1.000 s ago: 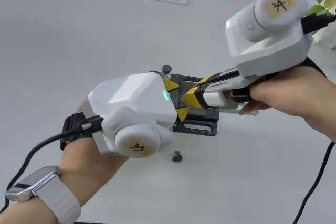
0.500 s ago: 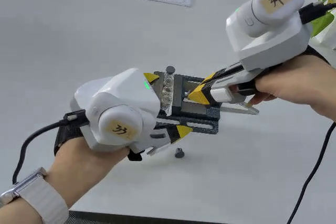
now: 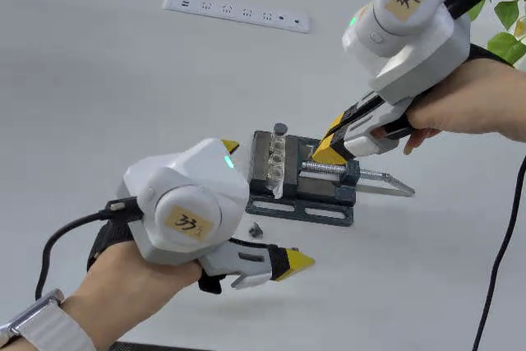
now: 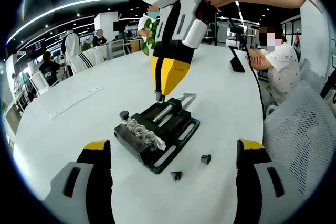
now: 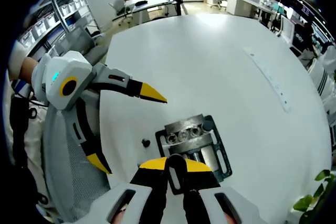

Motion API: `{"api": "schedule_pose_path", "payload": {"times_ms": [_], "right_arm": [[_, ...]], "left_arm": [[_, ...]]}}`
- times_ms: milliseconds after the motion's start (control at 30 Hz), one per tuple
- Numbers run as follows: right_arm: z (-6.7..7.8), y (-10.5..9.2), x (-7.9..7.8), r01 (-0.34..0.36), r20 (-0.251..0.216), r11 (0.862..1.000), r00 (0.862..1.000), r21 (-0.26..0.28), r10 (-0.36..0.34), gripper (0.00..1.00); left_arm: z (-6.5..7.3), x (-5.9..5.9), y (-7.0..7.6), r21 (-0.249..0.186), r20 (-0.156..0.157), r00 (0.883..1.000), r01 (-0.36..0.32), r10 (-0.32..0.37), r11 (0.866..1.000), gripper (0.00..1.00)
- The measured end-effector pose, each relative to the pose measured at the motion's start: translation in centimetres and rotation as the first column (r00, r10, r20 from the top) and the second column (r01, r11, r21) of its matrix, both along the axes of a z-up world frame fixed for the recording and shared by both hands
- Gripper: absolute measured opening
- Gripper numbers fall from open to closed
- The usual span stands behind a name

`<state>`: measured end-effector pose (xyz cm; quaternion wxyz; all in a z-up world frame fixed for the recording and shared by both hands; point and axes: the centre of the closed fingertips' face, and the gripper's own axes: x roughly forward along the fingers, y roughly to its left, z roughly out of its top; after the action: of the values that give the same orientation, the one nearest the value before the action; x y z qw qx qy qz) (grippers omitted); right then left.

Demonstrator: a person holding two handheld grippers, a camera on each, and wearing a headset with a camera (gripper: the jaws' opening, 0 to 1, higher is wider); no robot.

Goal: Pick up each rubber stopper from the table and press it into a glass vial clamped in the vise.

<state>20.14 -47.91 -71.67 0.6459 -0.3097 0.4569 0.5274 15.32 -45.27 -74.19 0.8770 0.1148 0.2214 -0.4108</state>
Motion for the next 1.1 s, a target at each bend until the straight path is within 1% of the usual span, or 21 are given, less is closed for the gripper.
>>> {"api": "schedule_pose_path", "payload": {"times_ms": [33,100,133,167,233,333,467,633,900,967,1100], "right_arm": [[0.0,0.0,0.3,-0.020,0.008,1.000,1.000,-0.018,0.020,0.06],[0.1,0.1,0.5,-0.034,0.008,0.999,0.999,-0.038,0.034,0.06],[0.2,0.3,0.7,-0.050,0.009,0.998,0.999,-0.044,0.051,0.06],[0.2,0.5,0.9,-0.051,0.009,0.998,0.999,-0.047,0.051,0.06],[0.1,0.9,1.3,-0.074,0.012,0.995,0.997,-0.061,0.075,0.06],[-0.1,1.5,1.6,-0.086,0.007,0.994,0.996,-0.066,0.087,0.06],[-0.5,2.3,1.8,-0.119,-0.001,0.990,0.993,-0.079,0.119,0.06],[-1.3,2.6,2.5,-0.155,-0.007,0.982,0.988,-0.110,0.156,0.06],[-2.6,2.8,3.0,-0.176,-0.021,0.974,0.984,-0.140,0.175,0.06],[-3.0,2.9,3.2,-0.182,-0.025,0.973,0.983,-0.146,0.180,0.06],[-3.1,3.0,3.3,-0.185,-0.029,0.971,0.983,-0.149,0.182,0.06]], "left_arm": [[0.0,-0.1,0.2,-0.003,-0.001,1.000,0.002,-0.002,1.000,0.99],[-0.1,-0.2,0.4,-0.002,-0.009,1.000,0.000,0.000,1.000,0.99],[-0.2,-0.1,0.8,-0.002,-0.009,1.000,-0.004,0.004,1.000,0.99],[-0.3,-0.1,1.0,-0.002,-0.012,1.000,-0.007,0.007,1.000,0.99],[-0.4,-0.2,1.2,-0.002,-0.014,1.000,-0.015,0.015,1.000,0.99],[-0.5,-0.1,1.5,-0.006,-0.016,1.000,-0.026,0.026,1.000,0.99],[-1.0,0.2,1.9,-0.014,-0.025,0.999,-0.046,0.045,0.999,0.99],[-1.4,0.3,2.1,-0.020,-0.037,0.998,-0.058,0.057,0.998,0.99],[-2.0,0.3,2.0,-0.028,-0.050,0.997,-0.067,0.066,0.997,0.99],[-2.4,0.4,2.1,-0.029,-0.053,0.996,-0.069,0.067,0.997,0.99],[-2.7,0.5,2.2,-0.030,-0.061,0.996,-0.073,0.071,0.997,0.98]]}}
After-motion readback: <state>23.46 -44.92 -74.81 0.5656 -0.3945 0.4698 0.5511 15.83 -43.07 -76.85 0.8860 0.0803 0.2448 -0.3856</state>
